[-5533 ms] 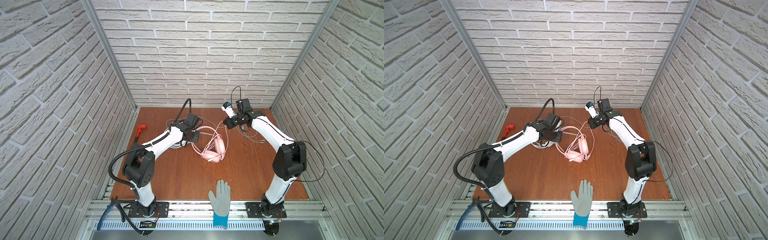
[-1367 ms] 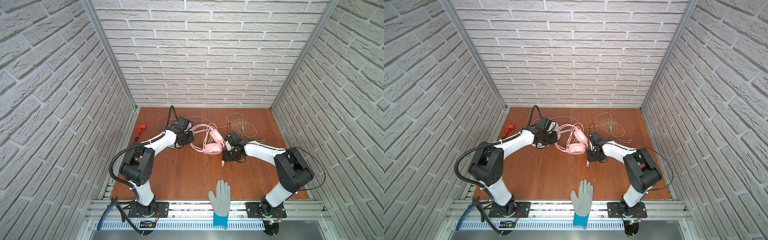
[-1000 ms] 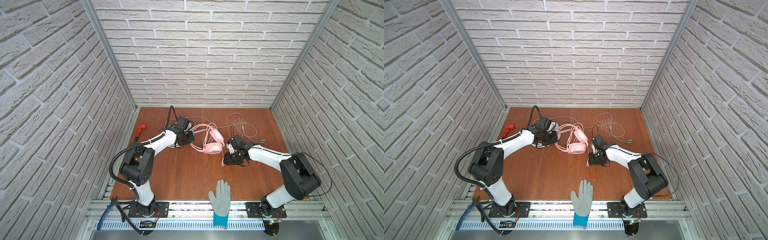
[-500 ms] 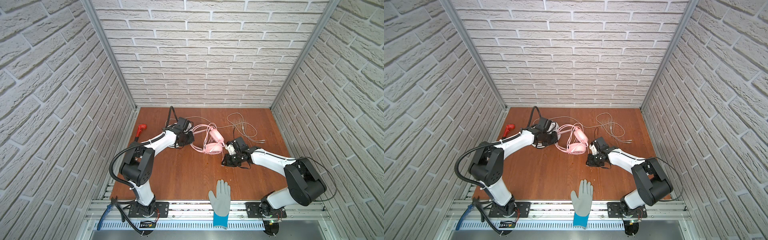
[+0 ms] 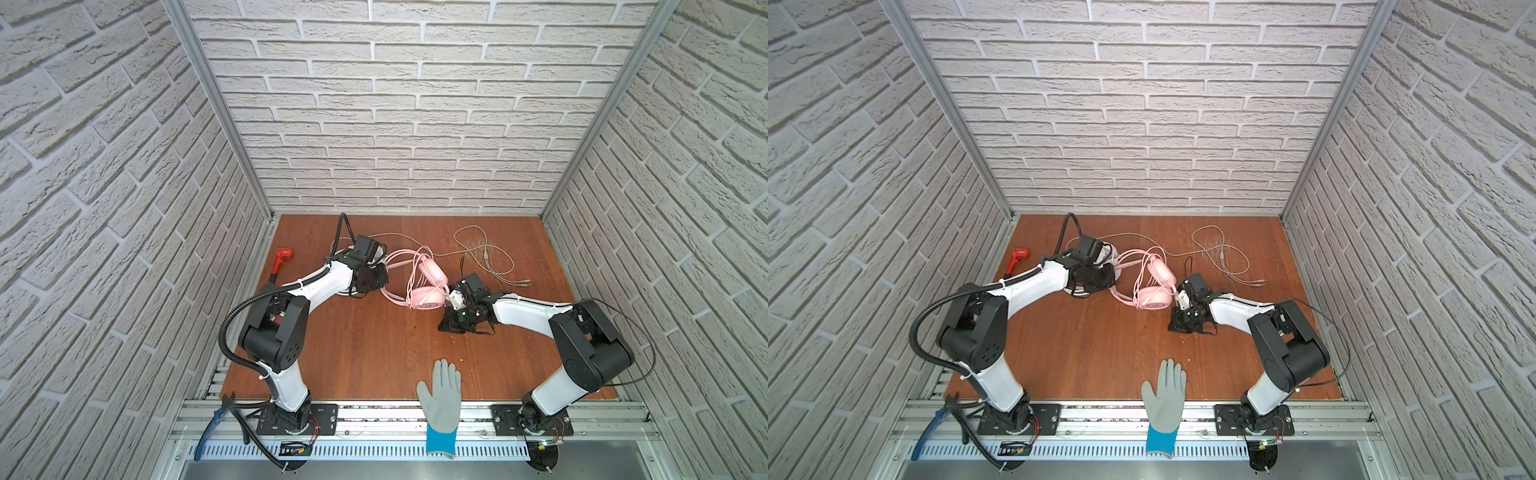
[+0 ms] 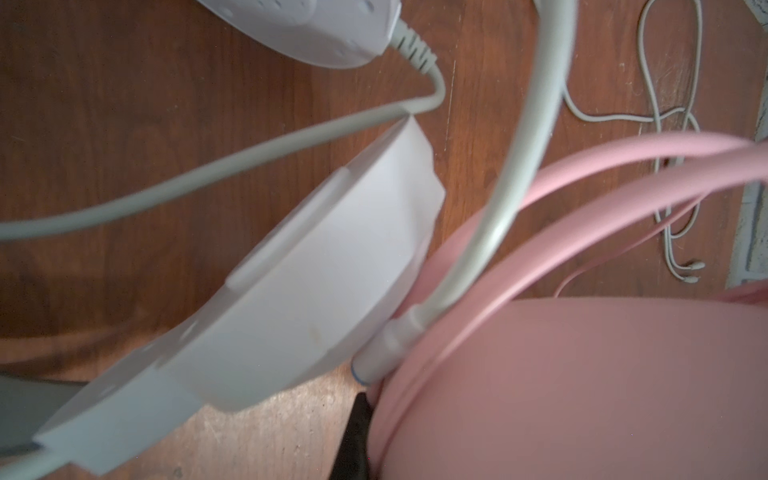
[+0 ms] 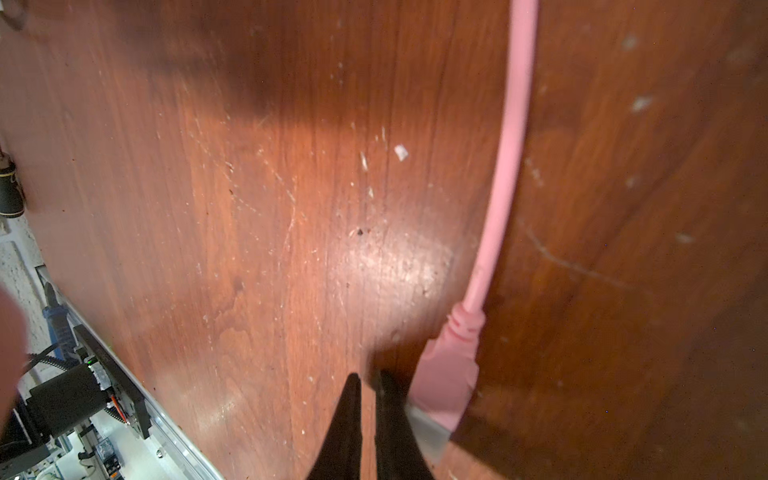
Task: Wrap the headphones
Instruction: 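Align the right gripper over the pink USB plug and close on it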
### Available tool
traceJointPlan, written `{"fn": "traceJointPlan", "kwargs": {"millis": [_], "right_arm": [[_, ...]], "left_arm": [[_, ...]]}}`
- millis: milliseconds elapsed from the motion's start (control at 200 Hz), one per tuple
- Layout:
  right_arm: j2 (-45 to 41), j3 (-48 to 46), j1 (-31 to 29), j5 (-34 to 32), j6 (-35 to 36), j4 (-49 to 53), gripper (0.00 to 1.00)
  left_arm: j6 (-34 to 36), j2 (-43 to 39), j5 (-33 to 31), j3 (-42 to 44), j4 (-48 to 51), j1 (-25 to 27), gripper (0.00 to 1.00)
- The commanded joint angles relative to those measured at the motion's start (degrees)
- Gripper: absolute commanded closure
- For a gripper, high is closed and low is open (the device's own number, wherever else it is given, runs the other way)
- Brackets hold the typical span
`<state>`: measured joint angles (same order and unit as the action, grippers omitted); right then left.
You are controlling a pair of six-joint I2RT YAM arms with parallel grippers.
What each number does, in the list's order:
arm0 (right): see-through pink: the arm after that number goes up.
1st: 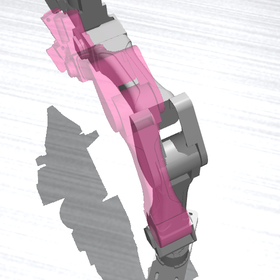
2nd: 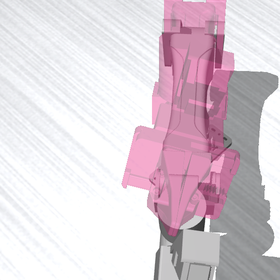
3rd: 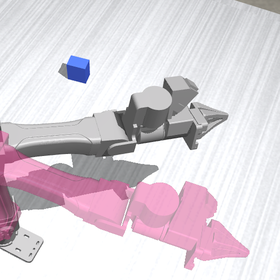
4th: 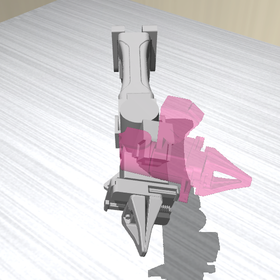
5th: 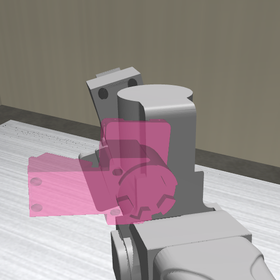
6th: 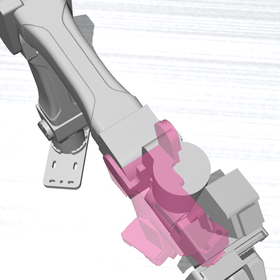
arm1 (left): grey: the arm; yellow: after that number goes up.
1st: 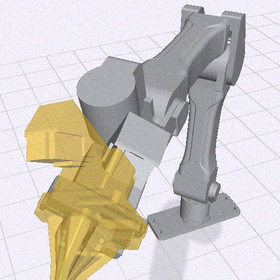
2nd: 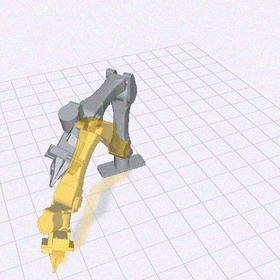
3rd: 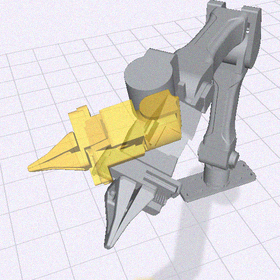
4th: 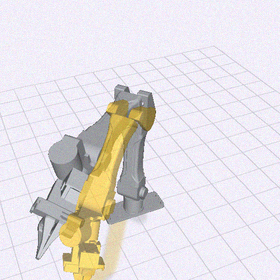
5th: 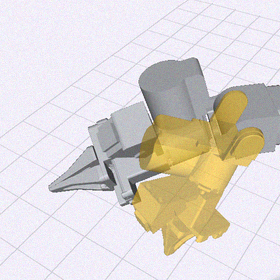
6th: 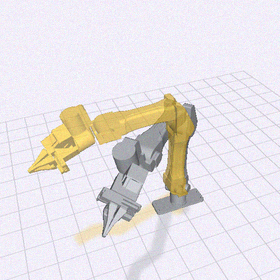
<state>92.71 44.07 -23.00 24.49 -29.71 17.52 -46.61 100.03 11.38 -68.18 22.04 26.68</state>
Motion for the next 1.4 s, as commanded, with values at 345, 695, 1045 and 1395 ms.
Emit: {"fn": "traceJointPlan", "kwargs": {"millis": [345,695,1045,1395], "right_arm": [[-5.7,2.3,1.1,-8.0,8.3,8.8,0.86],[-9.8,2.2,1.0,-14.3,9.8,11.9,0.66],[-6.1,2.4,0.5,-16.3,7.3,9.4,0.61],[-2.9,3.6,-0.8,-19.8,5.0,9.6,0.60]], "left_arm": [[-1.3,-1.2,2.6,0.2,-4.4,-0.7,1.00],[-1.6,-0.6,2.8,0.4,-4.9,-0.7,1.00],[-1.5,-1.0,2.8,0.6,-4.8,-0.6,1.00],[-1.9,-0.5,3.1,0.7,-5.3,-0.6,1.00]]}}
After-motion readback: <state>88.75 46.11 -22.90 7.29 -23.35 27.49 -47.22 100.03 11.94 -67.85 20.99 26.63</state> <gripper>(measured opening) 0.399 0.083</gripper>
